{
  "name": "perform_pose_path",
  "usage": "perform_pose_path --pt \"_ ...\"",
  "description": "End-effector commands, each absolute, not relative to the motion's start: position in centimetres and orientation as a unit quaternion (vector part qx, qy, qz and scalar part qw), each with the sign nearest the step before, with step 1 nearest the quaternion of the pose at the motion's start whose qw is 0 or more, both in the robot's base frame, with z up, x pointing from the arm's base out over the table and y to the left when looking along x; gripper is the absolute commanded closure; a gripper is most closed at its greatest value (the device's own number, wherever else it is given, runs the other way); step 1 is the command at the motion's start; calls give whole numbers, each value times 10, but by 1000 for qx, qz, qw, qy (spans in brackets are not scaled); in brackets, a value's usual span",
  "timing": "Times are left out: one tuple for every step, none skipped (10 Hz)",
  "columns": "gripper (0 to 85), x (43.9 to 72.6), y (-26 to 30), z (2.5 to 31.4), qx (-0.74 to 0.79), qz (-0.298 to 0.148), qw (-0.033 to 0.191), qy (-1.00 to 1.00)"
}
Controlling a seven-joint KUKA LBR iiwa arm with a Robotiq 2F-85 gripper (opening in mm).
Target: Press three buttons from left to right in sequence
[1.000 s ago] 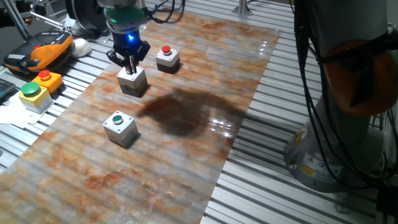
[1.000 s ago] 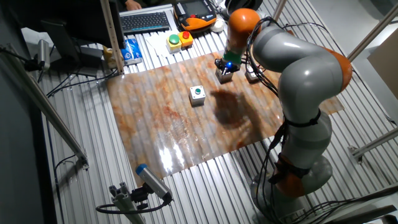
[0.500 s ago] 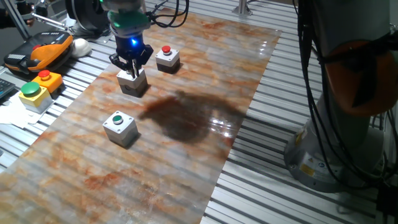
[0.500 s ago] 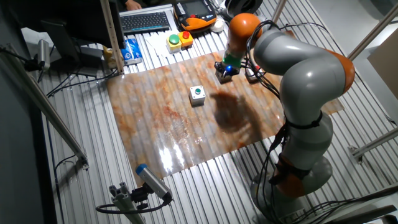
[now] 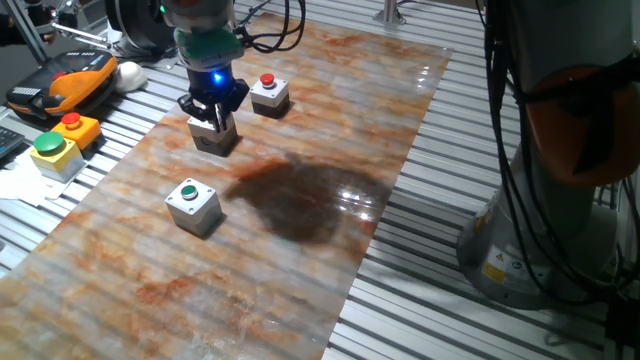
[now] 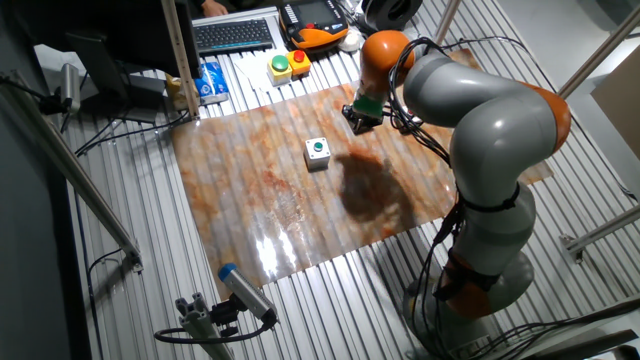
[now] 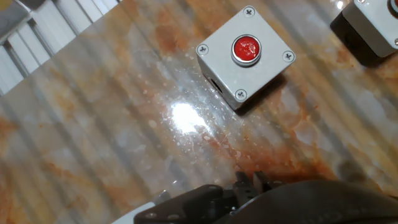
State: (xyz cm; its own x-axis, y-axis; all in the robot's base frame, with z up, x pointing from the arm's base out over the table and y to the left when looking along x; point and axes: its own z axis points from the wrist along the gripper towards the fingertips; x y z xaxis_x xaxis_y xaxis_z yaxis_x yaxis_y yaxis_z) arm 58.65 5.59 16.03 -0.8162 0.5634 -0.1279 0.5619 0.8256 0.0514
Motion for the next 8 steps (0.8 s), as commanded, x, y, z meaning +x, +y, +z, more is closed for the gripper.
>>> perform_pose_path --pt "680 586 56 160 295 6 69 953" --pt "680 586 56 160 294 3 69 953" --pt "680 585 56 160 294 1 68 953" --pt "680 585 56 160 294 -1 69 953" --pt "680 585 56 160 295 1 68 953" --pt "680 585 56 160 295 -2 69 953" --pt "680 585 56 160 293 -6 72 953" --pt "680 585 56 160 289 -8 69 955"
